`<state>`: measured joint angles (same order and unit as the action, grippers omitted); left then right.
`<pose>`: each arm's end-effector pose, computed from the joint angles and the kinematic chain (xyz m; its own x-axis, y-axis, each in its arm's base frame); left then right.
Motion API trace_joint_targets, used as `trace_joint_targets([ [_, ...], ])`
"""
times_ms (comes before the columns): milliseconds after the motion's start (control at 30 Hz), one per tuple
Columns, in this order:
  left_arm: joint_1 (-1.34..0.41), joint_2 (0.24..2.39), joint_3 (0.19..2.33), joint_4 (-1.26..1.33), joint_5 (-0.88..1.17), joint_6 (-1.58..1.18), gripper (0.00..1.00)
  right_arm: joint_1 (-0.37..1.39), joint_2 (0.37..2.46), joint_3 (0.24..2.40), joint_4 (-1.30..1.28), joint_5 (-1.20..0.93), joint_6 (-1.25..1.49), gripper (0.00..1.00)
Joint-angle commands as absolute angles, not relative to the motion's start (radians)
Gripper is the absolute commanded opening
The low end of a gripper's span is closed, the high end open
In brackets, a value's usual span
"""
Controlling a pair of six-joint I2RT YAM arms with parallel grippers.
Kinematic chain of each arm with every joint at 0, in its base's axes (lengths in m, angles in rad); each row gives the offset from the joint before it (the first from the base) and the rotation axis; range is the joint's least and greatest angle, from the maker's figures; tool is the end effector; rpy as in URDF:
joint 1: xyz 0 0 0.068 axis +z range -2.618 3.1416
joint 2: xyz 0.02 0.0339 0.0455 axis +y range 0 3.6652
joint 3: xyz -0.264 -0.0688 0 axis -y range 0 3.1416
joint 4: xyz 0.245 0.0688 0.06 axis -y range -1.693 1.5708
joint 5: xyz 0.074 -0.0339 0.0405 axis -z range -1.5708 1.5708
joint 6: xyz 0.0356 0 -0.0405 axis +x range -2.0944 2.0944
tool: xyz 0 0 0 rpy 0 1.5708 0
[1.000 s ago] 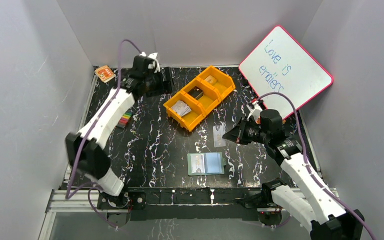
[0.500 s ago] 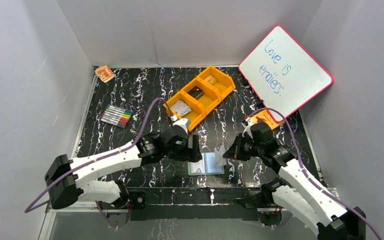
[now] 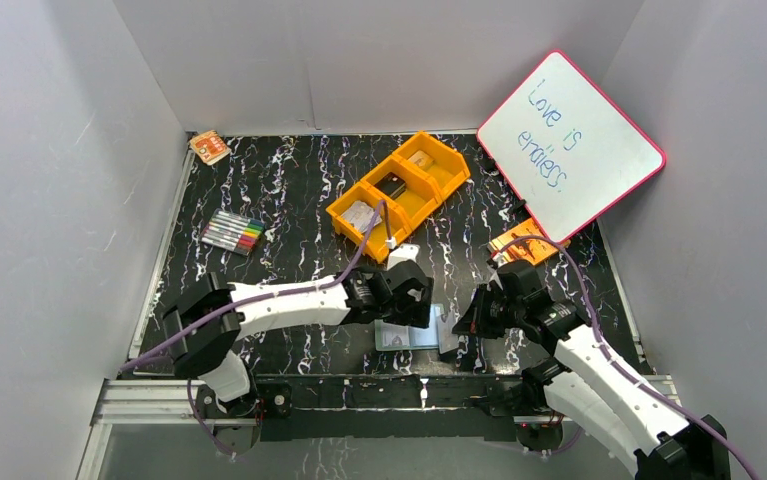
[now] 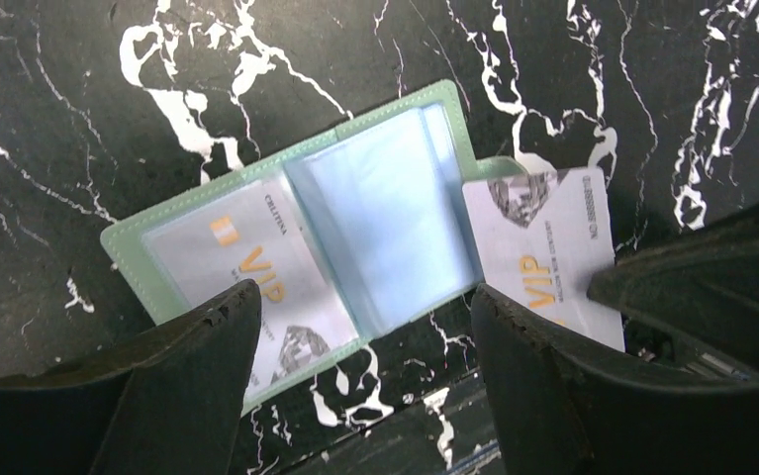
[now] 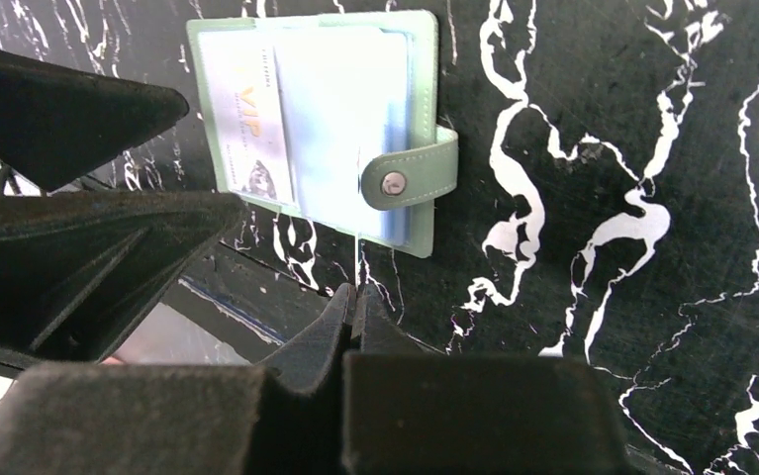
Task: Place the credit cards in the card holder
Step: Insert the credit card into the card holder.
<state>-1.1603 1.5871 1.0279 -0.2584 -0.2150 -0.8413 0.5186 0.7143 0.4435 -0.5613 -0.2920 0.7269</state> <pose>0.1419 -0.3071 0.2190 -0.8185 0.0554 -0.5719 0.3412 0.8477 -0.4062 0.1212 0.0810 0.1988 -0.9072 0.2151 -0.3617 -0.0538 0.7933 0.6065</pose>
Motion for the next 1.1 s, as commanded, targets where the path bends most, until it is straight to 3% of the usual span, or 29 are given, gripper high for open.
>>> trace_joint_targets([
  [0, -1.16, 1.645, 1.106, -0.277, -0.279, -0.851, 0.74, 0.522, 0.713, 0.421, -0.564, -0.28, 0.736, 0.0],
  [400, -1.155, 1.866, 1.271, -0.409, -0.288, -0.814, 0.71, 0.523, 0.742, 0.378, -0.506, -0.325, 0.729, 0.0],
  [533, -1.155, 1.888, 1.274, -0.434, -0.31, -0.808, 0.56, 0.523, 0.726, 0.388, -0.531, -0.307, 0.726, 0.0],
  [700, -1.155, 1.888, 1.251, -0.442, -0.329, -0.813, 0.23, 0.523, 0.699, 0.448, -0.589, -0.276, 0.71, 0.0],
  [800, -1.154, 1.878, 1.237, -0.442, -0.336, -0.818, 0.08, 0.523, 0.686, 0.482, -0.596, -0.265, 0.7, 0.0],
  [900, -1.154, 1.876, 1.231, -0.439, -0.337, -0.823, 0.02, 0.522, 0.675, 0.487, -0.575, -0.282, 0.701, 0.0],
  [1067, -1.153, 1.871, 1.217, -0.437, -0.337, -0.833, 0.0, 0.522, 0.692, 0.48, -0.509, -0.363, 0.699, 0.0],
])
